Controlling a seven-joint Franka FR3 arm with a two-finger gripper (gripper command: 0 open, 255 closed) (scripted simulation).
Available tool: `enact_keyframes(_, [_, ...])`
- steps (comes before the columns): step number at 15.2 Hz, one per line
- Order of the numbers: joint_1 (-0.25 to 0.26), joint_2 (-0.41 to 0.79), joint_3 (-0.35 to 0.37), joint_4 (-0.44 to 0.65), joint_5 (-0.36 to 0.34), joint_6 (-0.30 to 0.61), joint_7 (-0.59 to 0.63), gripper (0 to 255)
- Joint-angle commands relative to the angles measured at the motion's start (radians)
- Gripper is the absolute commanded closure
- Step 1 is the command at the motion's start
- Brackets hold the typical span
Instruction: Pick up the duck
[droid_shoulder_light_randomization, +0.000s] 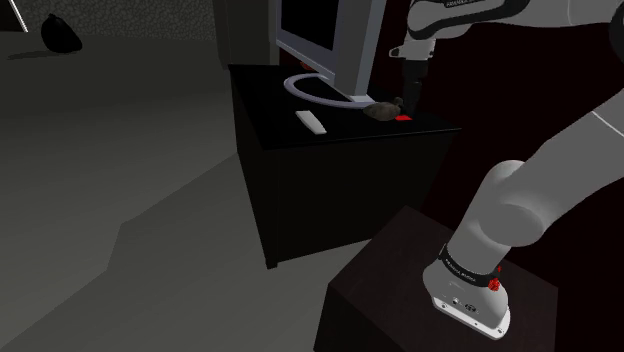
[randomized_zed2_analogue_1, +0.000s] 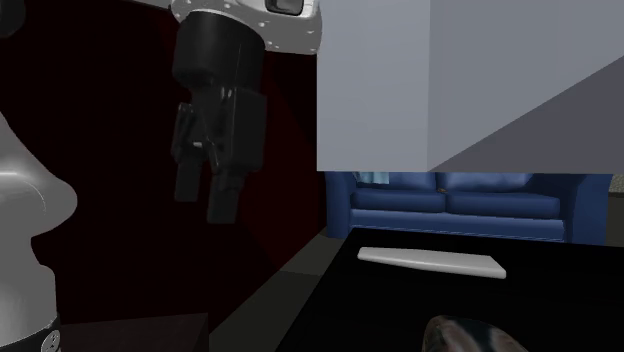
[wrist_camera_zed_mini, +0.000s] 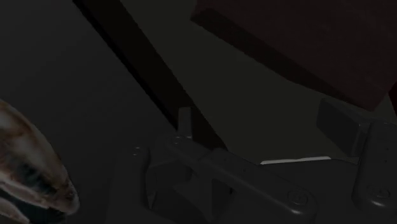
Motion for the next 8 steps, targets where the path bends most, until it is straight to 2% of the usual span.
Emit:
enact_keyframes(1, [0.017,0.076,-0.046,0.049,0.004,0.035,-0.104,0])
enact_keyframes(4, [0.036,0.198,-0.105,0.13,0.035,0.083,-0.255,0])
enact_keyframes(8, [0.038,0.379,-0.161,0.255,0.117,0.136,-0.463,0])
